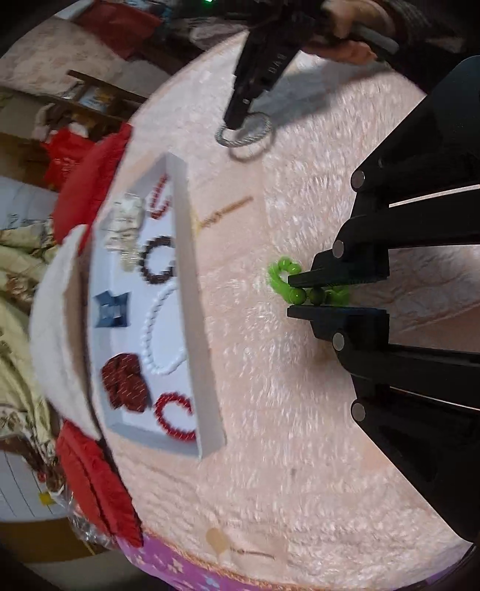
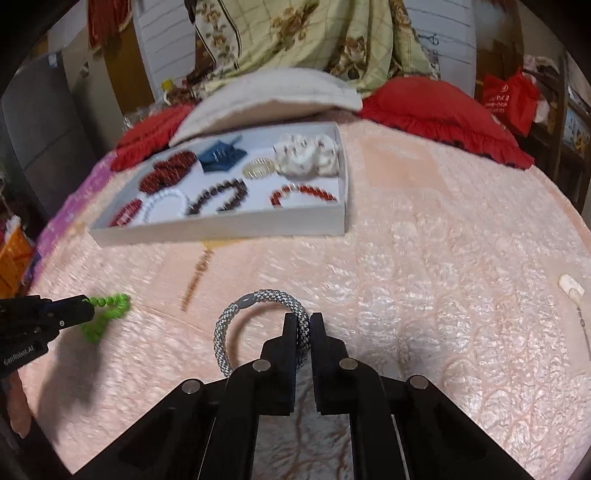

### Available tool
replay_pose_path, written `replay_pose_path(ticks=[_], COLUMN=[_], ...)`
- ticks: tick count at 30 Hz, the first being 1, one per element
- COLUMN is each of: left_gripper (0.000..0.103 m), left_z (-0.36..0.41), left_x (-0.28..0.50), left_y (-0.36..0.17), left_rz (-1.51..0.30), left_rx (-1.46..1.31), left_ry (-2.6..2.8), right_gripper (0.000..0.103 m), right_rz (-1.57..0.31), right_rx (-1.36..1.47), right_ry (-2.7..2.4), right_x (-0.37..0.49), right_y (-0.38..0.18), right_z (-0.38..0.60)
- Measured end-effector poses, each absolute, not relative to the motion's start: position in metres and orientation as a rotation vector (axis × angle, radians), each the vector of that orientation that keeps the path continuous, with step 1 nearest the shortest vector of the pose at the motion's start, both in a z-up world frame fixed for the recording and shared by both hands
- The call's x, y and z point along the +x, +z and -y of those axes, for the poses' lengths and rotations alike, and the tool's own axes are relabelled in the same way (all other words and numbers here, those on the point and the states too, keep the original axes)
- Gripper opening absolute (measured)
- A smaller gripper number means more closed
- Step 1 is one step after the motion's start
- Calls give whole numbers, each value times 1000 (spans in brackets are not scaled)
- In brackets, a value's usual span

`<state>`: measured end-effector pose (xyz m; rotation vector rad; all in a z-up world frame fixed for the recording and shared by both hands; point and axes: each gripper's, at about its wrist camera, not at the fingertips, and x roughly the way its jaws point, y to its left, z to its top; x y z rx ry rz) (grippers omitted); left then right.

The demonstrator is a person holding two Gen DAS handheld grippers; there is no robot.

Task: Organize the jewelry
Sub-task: 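Grasp the green bead bracelet with the left tool while the right tool grasps the silver bangle, then lift the green bracelet and silver bangle and carry them toward the tray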

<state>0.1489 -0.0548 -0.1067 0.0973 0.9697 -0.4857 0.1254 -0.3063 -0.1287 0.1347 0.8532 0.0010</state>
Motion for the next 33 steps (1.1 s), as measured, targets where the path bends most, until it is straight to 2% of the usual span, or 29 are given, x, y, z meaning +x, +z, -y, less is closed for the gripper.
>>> replay_pose_path(ticks=[11,33], left_gripper=[8,8], left_z=[32,18], left_x=[101,17], left_y=[-35,39], left_rz=[-806,-612], left_rx=[81,161], left_ry=[-462,-396], right_gripper=[6,6], right_rz=[-714,-556], right_rx=[133,121], right_ry=[39,108], right_x=[79,-1], right_y=[-70,-5], right_z=[277,238])
